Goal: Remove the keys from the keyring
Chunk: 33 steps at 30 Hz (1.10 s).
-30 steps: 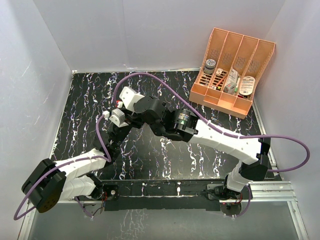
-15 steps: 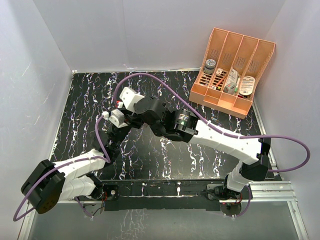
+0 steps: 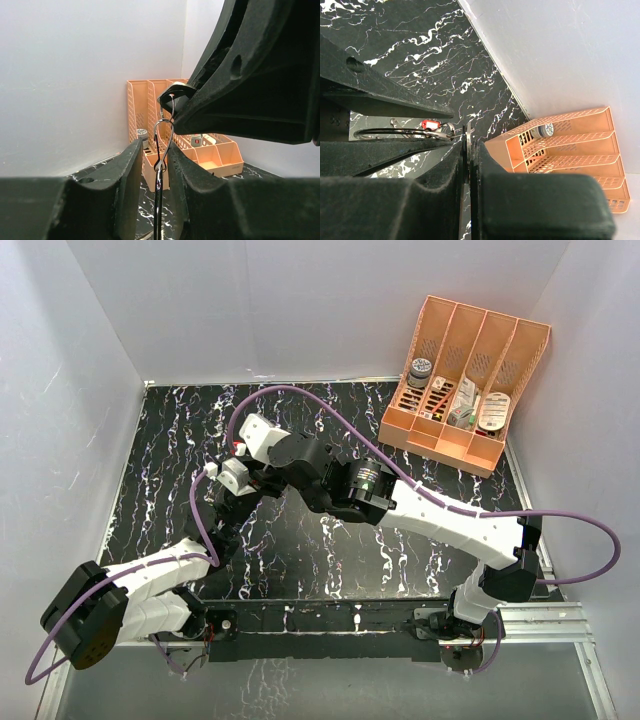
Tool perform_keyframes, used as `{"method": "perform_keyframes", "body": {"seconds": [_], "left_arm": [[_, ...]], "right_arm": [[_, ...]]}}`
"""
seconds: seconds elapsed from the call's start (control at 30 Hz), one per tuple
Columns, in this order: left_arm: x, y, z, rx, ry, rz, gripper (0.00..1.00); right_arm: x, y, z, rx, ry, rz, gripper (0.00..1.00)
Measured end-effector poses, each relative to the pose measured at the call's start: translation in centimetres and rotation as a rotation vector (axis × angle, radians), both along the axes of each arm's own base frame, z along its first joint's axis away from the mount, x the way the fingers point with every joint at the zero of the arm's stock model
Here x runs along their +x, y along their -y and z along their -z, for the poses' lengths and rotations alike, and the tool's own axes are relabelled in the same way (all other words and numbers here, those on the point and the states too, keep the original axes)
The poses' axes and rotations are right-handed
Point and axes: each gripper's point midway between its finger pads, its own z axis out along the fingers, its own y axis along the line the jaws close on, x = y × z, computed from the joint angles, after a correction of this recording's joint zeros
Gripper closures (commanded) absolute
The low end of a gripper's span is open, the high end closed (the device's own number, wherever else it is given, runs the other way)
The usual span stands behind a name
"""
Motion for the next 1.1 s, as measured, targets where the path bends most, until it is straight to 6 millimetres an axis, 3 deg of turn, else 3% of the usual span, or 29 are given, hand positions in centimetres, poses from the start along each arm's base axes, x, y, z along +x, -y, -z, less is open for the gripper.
{"method": "perform_keyframes", "body": {"seconds": [0.27, 0.53, 1.1], "left_arm": [[0.02, 0.01, 0.07, 0.002, -0.002, 0.000, 0.78], [-0.08, -0.10, -0.17, 0.000, 0.005, -0.003, 1.00], [-0.18, -0.24, -0.03, 0.023, -0.004, -0.010, 1.00]], "right_arm": [[0.01, -0.01, 0.01, 0.000, 0.000, 0.000, 1.00], [0.03, -0.06, 0.12, 0.006, 0.002, 0.000, 1.00], [-0.03, -0.19, 0.01, 0.013, 0.002, -0.007, 1.00]]}}
